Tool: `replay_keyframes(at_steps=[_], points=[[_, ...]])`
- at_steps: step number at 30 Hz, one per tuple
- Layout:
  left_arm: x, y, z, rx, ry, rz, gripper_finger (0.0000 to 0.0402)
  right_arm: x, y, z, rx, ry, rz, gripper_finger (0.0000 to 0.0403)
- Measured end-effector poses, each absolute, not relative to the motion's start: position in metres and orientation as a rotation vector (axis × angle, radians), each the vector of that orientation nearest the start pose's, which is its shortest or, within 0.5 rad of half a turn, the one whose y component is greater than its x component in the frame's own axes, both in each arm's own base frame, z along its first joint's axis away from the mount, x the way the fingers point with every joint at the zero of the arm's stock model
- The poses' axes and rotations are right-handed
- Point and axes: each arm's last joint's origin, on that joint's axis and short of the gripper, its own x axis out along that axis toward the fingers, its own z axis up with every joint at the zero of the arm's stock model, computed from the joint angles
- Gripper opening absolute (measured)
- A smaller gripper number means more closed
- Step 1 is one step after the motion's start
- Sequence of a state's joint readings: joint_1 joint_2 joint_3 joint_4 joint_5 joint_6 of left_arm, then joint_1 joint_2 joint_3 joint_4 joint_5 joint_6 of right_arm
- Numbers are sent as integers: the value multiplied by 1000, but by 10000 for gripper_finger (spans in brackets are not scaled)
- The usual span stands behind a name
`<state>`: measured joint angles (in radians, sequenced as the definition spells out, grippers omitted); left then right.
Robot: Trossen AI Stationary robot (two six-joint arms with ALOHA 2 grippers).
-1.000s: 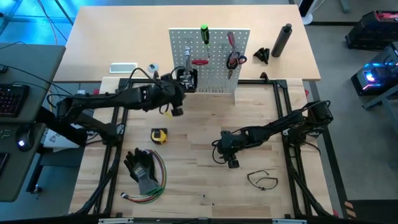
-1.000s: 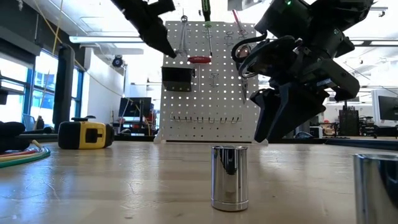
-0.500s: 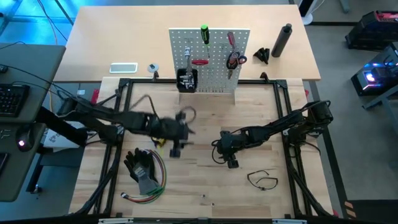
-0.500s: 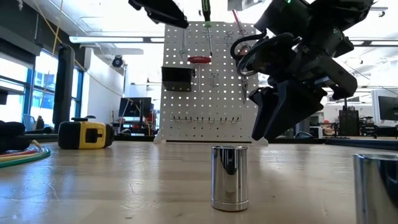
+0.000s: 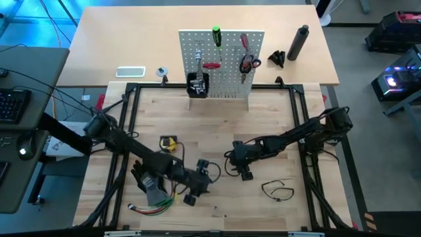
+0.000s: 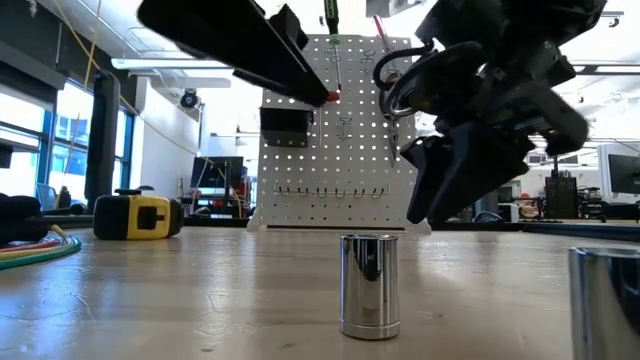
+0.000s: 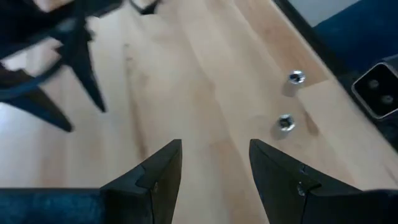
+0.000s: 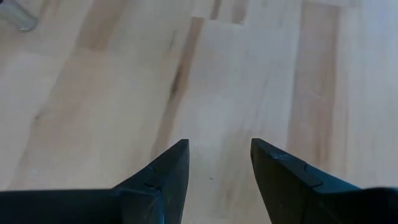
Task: Hang tools onto peg board
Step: Put the silver socket into the black bin on the white peg board
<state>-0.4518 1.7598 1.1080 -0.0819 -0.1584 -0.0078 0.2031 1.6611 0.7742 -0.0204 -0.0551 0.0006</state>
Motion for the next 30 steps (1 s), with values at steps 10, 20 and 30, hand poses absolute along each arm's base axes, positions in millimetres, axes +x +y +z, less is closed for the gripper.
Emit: replay_keyframes(at_steps=[10,20,30], points=[[342,-190,153,195,738,-415,181,295,75,138,-100,907,260,168],[352,-202,125,155,693,-504,181,295,76,138,-104,906,261,168],[369,-210,114,182,661,-516,181,296,76,139,-106,896,263,168]])
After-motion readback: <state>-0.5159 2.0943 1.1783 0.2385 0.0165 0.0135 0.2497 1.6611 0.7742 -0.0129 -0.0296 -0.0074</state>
